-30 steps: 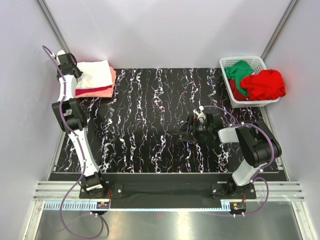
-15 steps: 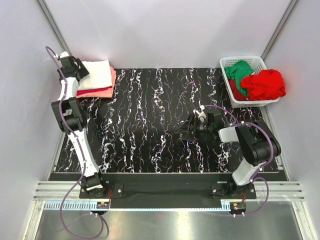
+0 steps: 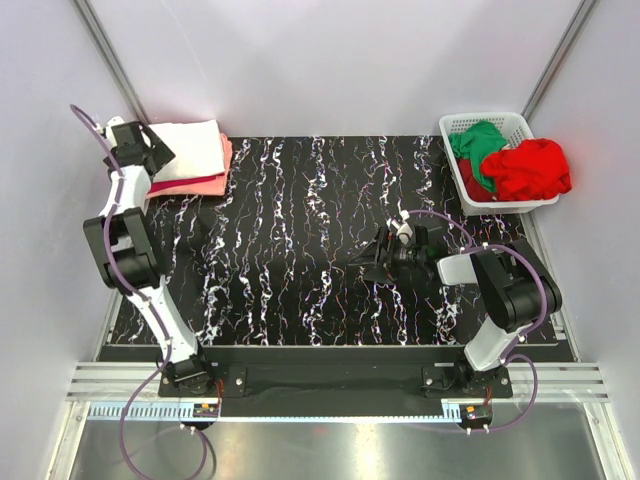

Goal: Fold and stack the t-shirts

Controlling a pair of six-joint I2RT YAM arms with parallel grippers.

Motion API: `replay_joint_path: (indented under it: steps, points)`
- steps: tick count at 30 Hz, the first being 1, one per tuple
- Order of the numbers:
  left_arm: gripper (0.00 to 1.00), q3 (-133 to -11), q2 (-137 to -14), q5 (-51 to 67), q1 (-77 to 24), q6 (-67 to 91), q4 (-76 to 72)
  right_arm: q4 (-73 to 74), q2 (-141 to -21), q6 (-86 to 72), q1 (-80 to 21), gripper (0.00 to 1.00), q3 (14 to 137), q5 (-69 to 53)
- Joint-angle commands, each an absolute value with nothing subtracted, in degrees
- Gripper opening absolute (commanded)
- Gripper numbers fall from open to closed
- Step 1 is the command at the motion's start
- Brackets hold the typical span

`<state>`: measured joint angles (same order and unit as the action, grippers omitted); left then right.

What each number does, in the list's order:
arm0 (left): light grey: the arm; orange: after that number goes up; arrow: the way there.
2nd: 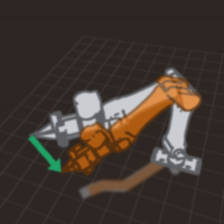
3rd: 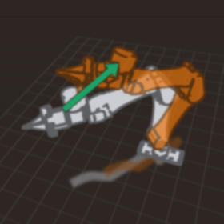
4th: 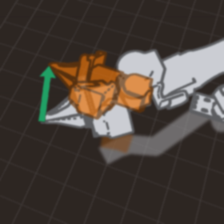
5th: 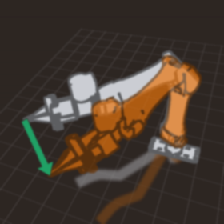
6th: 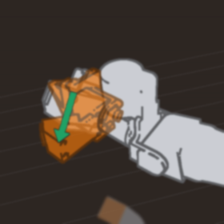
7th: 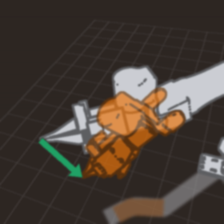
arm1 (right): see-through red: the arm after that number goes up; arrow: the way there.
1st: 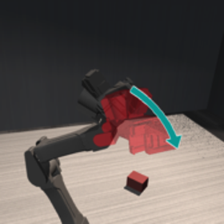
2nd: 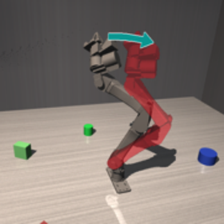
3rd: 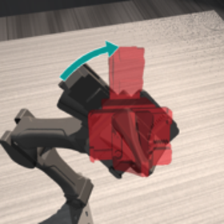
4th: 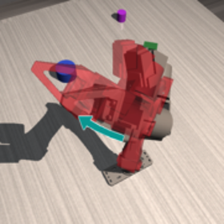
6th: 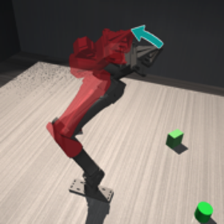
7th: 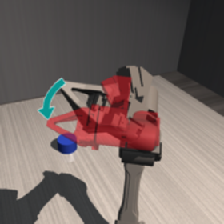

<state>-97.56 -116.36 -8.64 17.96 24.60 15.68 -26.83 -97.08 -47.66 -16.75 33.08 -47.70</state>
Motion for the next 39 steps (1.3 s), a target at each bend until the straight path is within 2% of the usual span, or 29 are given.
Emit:
replay_joint_path:
  steps: [1,9,14,23,29,32,34,36,39]
  points:
    - [0.99,-92.39,-109.35,-10.02,19.34,27.42,13.80,-28.92,-96.33,-47.29,-16.35,1.00,32.87,-48.87]
    - [0.99,-75.08,-97.49,-7.83,19.78,32.25,13.02,-28.83,-95.89,-47.20,-16.35,1.00,32.78,-48.60]
    - [0.99,-60.76,-84.48,-6.68,16.01,30.77,12.39,-28.83,-95.54,-47.11,-16.43,1.00,32.61,-48.34]
    - [0.99,-58.18,-69.79,2.89,8.28,26.38,21.44,-28.83,-95.19,-47.02,-16.44,1.00,32.43,-48.43]
    - [0.99,-69.15,-68.73,10.62,-3.67,17.52,32.59,-28.83,-95.01,-47.20,-16.35,1.00,32.26,-48.34]
    - [0.99,-73.91,-66.28,17.47,-5.62,13.72,37.87,-28.39,-94.83,-47.28,-16.43,1.00,32.26,-48.16]
    - [0.99,-72.78,-61.64,23.52,-5.62,12.83,35.79,-28.48,-94.48,-47.29,-16.35,1.00,32.08,-48.08]
    - [0.99,-66.29,-57.85,23.04,-5.54,17.21,29.66,-28.48,-94.57,-47.29,-16.35,1.00,32.08,-48.08]
    - [0.99,-60.39,-52.40,21.62,-5.45,18.20,29.00,-28.48,-94.83,-47.46,-16.35,1.00,32.26,-48.25]
